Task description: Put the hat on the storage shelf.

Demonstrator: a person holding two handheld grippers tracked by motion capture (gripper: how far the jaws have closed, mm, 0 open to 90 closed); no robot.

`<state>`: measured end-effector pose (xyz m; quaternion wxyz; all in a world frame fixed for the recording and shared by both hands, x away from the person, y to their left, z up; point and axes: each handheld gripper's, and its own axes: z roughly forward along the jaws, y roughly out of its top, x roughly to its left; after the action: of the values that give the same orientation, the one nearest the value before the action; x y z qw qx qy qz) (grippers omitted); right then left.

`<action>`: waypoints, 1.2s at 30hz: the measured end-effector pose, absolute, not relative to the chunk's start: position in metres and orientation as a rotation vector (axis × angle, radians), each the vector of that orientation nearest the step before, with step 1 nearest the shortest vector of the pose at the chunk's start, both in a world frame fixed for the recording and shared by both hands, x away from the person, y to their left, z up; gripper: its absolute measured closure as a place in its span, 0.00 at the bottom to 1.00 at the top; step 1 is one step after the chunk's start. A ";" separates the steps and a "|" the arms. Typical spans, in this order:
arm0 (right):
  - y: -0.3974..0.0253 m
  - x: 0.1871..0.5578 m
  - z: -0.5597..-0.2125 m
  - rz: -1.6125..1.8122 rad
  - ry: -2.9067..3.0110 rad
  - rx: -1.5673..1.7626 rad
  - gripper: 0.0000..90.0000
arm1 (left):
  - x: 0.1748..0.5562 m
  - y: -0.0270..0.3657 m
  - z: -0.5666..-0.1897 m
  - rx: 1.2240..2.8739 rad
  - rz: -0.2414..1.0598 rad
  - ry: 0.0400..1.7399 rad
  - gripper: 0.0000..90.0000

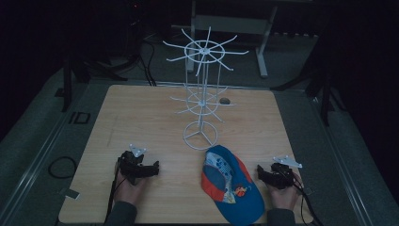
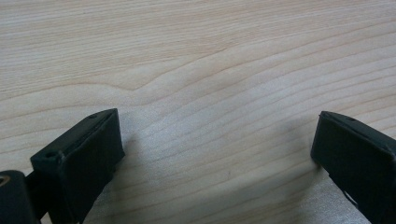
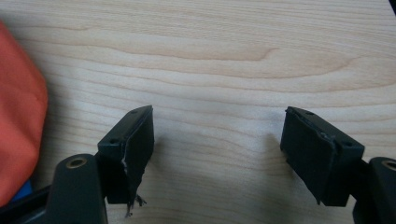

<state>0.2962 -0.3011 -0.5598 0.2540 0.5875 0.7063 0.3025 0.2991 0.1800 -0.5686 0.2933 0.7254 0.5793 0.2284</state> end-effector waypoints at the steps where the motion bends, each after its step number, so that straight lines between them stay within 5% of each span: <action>1: -0.301 0.297 -0.559 0.821 1.923 1.597 0.29 | 0.299 0.180 -0.569 1.931 0.610 1.547 0.03; 36: -0.285 0.279 -0.529 0.762 2.200 1.461 0.41 | 0.299 0.179 -0.568 1.927 0.613 1.557 0.03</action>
<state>0.2791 -0.2853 -0.5293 0.1954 0.5212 0.7850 0.2721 0.2988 0.1786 -0.5684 0.2905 0.7224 0.5838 0.2300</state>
